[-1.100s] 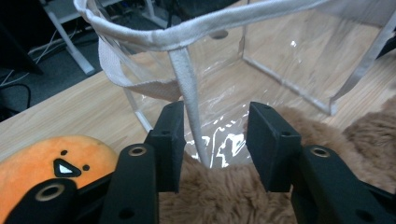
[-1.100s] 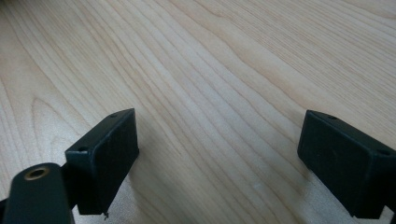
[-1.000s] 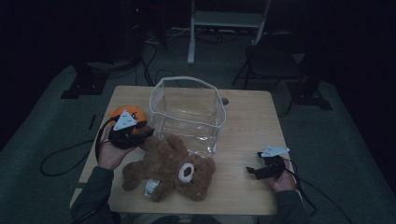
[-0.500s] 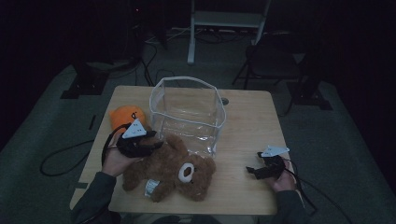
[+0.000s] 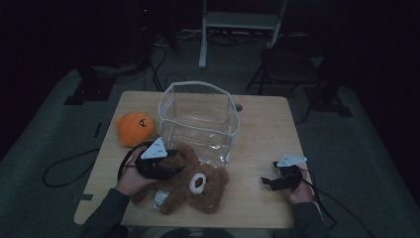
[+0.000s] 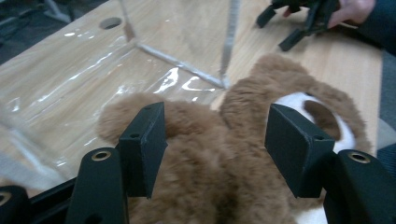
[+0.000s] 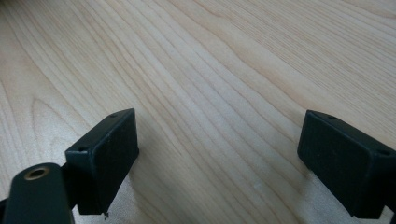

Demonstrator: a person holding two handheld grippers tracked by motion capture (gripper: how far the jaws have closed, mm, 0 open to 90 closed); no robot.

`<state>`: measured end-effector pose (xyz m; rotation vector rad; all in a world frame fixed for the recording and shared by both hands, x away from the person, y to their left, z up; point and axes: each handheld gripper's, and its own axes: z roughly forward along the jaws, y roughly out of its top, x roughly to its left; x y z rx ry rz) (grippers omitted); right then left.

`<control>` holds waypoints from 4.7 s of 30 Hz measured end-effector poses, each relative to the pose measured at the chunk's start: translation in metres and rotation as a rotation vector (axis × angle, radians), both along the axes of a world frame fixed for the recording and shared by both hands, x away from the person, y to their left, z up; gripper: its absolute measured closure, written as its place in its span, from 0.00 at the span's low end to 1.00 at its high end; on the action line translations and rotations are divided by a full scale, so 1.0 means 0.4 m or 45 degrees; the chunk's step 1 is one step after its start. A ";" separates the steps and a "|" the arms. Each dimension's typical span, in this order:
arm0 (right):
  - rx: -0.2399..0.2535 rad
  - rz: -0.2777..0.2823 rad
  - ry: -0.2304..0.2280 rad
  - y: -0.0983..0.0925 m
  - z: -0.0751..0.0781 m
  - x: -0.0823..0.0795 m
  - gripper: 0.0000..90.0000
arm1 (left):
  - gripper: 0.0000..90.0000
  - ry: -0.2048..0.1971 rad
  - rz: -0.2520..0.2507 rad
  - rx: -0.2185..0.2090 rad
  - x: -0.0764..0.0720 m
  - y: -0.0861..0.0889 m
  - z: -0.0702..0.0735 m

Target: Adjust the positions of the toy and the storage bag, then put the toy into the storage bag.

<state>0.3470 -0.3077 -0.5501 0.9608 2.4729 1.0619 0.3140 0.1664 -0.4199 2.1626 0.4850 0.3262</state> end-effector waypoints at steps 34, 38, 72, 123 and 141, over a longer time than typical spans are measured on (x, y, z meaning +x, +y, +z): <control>0.000 0.004 0.000 0.000 0.000 -0.001 0.13 | 0.35 0.038 -0.179 0.020 -0.024 -0.062 -0.055; 0.000 0.004 0.000 0.000 0.000 -0.001 0.13 | 0.35 0.035 -0.191 0.026 -0.028 -0.067 -0.060; -0.001 0.004 -0.001 0.000 0.000 -0.001 0.13 | 0.20 0.022 -0.287 0.151 -0.026 -0.157 -0.119; -0.002 0.005 -0.001 0.000 0.000 -0.001 0.13 | 0.28 0.093 -0.271 0.341 0.048 -0.219 -0.149; 0.000 0.003 0.000 0.000 0.000 -0.001 0.13 | 0.42 0.073 -0.212 0.067 0.024 -0.154 -0.105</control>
